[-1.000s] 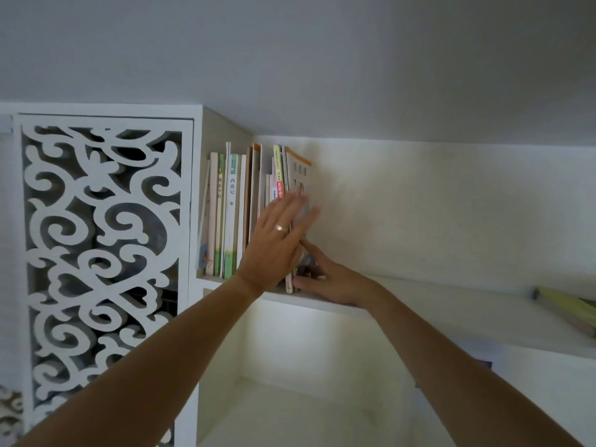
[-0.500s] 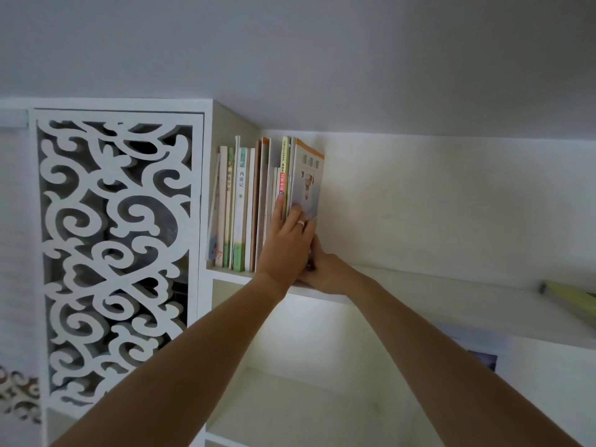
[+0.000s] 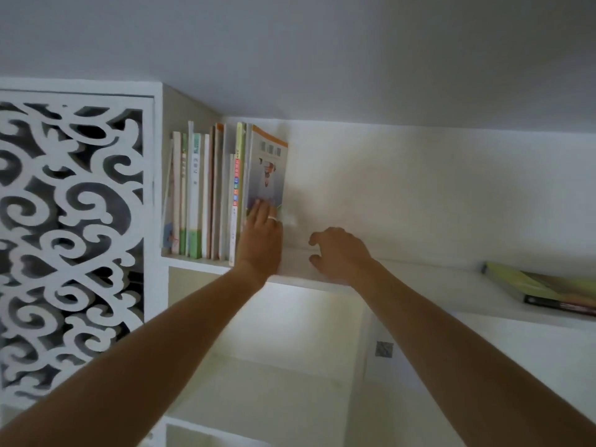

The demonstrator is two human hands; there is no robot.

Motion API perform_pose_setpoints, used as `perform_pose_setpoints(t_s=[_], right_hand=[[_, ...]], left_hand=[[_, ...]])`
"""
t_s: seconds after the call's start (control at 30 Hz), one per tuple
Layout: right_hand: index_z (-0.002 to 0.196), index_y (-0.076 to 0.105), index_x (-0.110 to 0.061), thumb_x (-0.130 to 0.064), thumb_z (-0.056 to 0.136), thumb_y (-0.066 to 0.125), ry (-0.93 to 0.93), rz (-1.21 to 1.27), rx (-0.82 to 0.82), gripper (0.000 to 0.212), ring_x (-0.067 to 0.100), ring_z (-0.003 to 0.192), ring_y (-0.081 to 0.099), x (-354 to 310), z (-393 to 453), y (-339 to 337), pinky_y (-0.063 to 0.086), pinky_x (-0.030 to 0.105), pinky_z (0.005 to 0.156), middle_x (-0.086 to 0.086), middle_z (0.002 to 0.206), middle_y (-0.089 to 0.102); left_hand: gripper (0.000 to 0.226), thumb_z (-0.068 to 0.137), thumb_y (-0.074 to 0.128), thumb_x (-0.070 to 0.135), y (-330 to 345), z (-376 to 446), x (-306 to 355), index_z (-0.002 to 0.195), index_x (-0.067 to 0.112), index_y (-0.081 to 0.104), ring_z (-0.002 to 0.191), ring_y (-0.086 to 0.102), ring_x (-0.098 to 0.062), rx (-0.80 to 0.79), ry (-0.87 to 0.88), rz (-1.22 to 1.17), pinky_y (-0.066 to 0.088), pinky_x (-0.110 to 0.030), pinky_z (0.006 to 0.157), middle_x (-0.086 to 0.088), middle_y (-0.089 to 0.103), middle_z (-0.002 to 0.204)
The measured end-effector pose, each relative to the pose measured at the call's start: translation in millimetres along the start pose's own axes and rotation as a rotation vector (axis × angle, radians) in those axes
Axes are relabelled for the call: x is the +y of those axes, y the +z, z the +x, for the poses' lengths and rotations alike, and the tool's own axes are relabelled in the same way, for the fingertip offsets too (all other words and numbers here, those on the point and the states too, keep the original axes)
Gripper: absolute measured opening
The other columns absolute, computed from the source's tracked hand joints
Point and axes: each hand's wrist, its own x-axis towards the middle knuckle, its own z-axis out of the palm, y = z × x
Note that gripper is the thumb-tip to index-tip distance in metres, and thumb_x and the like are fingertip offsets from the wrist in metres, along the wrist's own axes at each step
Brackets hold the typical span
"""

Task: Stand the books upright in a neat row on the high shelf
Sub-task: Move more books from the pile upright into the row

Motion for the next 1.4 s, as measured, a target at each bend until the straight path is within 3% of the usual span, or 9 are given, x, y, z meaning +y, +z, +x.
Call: perform_pose_setpoints(t_s=[0.43, 0.53, 0.77, 0.87, 1.0, 1.1, 1.2, 1.3, 1.4], right_hand=[[0.143, 0.052, -0.018, -0.085, 0.079, 0.050, 0.583, -0.309, -0.243, 0.092, 0.039, 0.136, 0.036, 205, -106, -53, 0.036, 0.055, 0.108, 0.019, 0.146, 0.042], [0.138, 0.056, -0.021, -0.087, 0.079, 0.040, 0.682, -0.290, -0.295, 0.090, 0.039, 0.128, 0.050, 235, -127, -54, 0.039, 0.056, 0.109, 0.016, 0.138, 0.056], [0.124, 0.063, -0.015, -0.084, 0.079, 0.035, 0.557, -0.243, -0.278, 0.088, 0.035, 0.110, 0.063, 201, -117, -53, 0.049, 0.045, 0.097, 0.012, 0.118, 0.067], [0.125, 0.065, -0.014, -0.087, 0.083, 0.041, 0.344, -0.064, -0.268, 0.087, 0.031, 0.114, 0.061, 160, -101, -51, 0.049, 0.041, 0.098, 0.010, 0.126, 0.066], [0.151, 0.040, -0.044, -0.076, 0.082, 0.062, 0.112, 0.445, -0.360, 0.080, 0.018, 0.143, 0.041, 129, -94, -60, 0.032, 0.040, 0.118, -0.004, 0.158, 0.042], [0.162, 0.021, -0.028, -0.092, 0.074, 0.049, 0.309, 0.122, -0.430, 0.113, 0.030, 0.151, 0.029, 129, -83, -50, 0.027, 0.046, 0.120, 0.008, 0.167, 0.023], [0.161, 0.026, -0.016, -0.106, 0.062, 0.026, 0.400, -0.035, -0.634, 0.134, 0.036, 0.150, 0.029, 117, -74, -37, 0.024, 0.050, 0.121, 0.013, 0.167, 0.023], [0.159, 0.030, -0.019, -0.089, 0.079, 0.044, 0.145, 0.002, -0.550, 0.107, 0.029, 0.138, 0.044, 103, -77, -46, 0.037, 0.040, 0.108, 0.006, 0.159, 0.038], [0.154, 0.028, -0.029, -0.054, 0.082, 0.078, -0.099, 0.152, -0.381, 0.091, 0.022, 0.106, 0.055, 87, -76, -51, 0.044, 0.033, 0.078, 0.001, 0.133, 0.057]], left_hand=[[0.070, 0.092, 0.049, 0.036, -16, 16, 65, 0.151, -0.001, 0.040, 0.155, 0.011, -0.044, -0.219, -0.369, 0.103, 0.007, -0.063, 0.125, -0.024, 0.024, 0.164], [0.073, 0.090, 0.054, 0.033, -12, 19, 67, 0.152, -0.004, 0.037, 0.155, 0.009, -0.045, -0.233, -0.410, 0.079, 0.007, -0.063, 0.124, -0.026, 0.022, 0.164], [0.072, 0.092, 0.049, 0.033, -16, 15, 65, 0.153, -0.002, 0.035, 0.156, 0.004, -0.043, -0.275, -0.402, 0.019, -0.003, -0.062, 0.124, -0.026, 0.018, 0.165], [0.072, 0.093, 0.048, 0.032, -15, 14, 64, 0.154, -0.002, 0.033, 0.157, 0.002, -0.042, -0.256, -0.396, -0.011, -0.005, -0.062, 0.124, -0.025, 0.016, 0.166], [0.072, 0.094, 0.046, 0.029, -16, 12, 61, 0.155, -0.004, 0.029, 0.157, 0.003, -0.039, -0.212, -0.391, -0.069, -0.003, -0.059, 0.126, -0.024, 0.015, 0.167], [0.070, 0.095, 0.044, 0.030, -17, 10, 60, 0.155, -0.005, 0.029, 0.157, 0.003, -0.039, -0.206, -0.380, -0.083, -0.002, -0.059, 0.126, -0.025, 0.015, 0.167], [0.065, 0.095, 0.045, 0.031, -16, 10, 60, 0.150, -0.003, 0.039, 0.157, 0.003, -0.040, -0.203, -0.369, -0.095, -0.007, -0.059, 0.125, -0.025, 0.018, 0.166], [0.063, 0.095, 0.046, 0.029, -14, 10, 59, 0.150, -0.002, 0.039, 0.158, 0.005, -0.039, -0.157, -0.378, -0.147, -0.007, -0.058, 0.125, -0.024, 0.020, 0.166], [0.068, 0.095, 0.049, 0.030, -12, 11, 58, 0.152, -0.002, 0.034, 0.158, 0.007, -0.038, -0.097, -0.379, -0.198, -0.005, -0.056, 0.126, -0.025, 0.020, 0.166]])
